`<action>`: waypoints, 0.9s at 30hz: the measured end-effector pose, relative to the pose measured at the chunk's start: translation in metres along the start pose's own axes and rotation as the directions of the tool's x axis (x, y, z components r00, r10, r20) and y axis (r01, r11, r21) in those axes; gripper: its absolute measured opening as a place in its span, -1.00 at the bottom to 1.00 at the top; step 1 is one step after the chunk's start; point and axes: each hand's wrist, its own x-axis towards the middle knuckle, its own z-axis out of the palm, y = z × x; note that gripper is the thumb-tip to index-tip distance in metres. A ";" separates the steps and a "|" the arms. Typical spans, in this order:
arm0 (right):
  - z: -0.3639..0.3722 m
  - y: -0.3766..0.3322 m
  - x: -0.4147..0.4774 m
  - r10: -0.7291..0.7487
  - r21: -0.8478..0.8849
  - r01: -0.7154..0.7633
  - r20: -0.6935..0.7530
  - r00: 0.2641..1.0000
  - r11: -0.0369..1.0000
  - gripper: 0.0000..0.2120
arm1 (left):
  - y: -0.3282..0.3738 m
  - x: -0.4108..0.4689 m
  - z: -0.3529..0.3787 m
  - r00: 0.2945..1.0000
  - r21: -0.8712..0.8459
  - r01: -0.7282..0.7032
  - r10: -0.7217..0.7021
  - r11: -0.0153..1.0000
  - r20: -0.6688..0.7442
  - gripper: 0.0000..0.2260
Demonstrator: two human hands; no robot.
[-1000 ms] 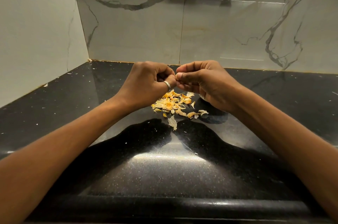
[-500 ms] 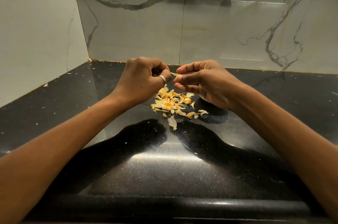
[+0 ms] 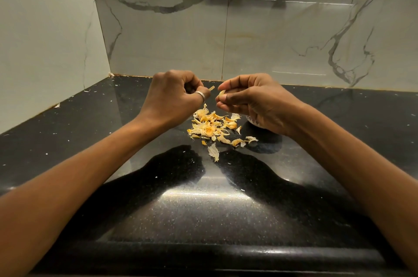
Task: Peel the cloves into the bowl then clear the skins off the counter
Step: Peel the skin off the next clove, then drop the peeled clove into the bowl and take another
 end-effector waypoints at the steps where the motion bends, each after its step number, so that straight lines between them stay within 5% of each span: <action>1: 0.000 0.000 0.000 -0.004 -0.005 0.004 -0.001 1.000 1.000 -0.83 | 0.000 0.000 0.000 1.000 0.004 0.011 -0.011 1.000 0.004 -0.86; 6: -0.003 0.000 0.002 -0.032 -0.036 0.032 -0.006 0.999 0.999 -0.83 | -0.001 -0.001 0.001 0.999 -0.004 0.031 -0.031 1.000 0.036 -0.69; 15: -0.013 -0.001 0.004 -0.159 -0.267 0.145 -0.032 0.987 0.953 -0.86 | -0.007 -0.002 0.004 0.992 0.006 -0.047 0.046 0.999 0.115 -0.88; 18: -0.021 -0.004 0.005 -0.228 -0.397 0.185 -0.063 0.972 0.899 -0.89 | -0.008 -0.002 0.005 0.991 -0.005 -0.053 0.053 0.999 0.124 -0.78; 20: -0.028 -0.004 0.008 -0.308 -0.541 0.203 -0.110 0.945 0.816 -0.89 | -0.008 -0.002 0.006 0.993 0.005 -0.051 0.051 0.999 0.109 -0.69; 24: -0.038 -0.004 0.011 -0.495 -0.869 0.168 -0.098 0.863 0.465 -0.87 | -0.009 -0.003 0.007 0.991 0.010 -0.058 0.056 0.998 0.121 -0.76; 27: -0.043 -0.003 0.013 -0.474 -0.927 0.079 -0.114 0.873 0.367 -0.85 | -0.010 -0.003 0.007 0.987 0.027 -0.057 0.052 0.998 0.151 -0.85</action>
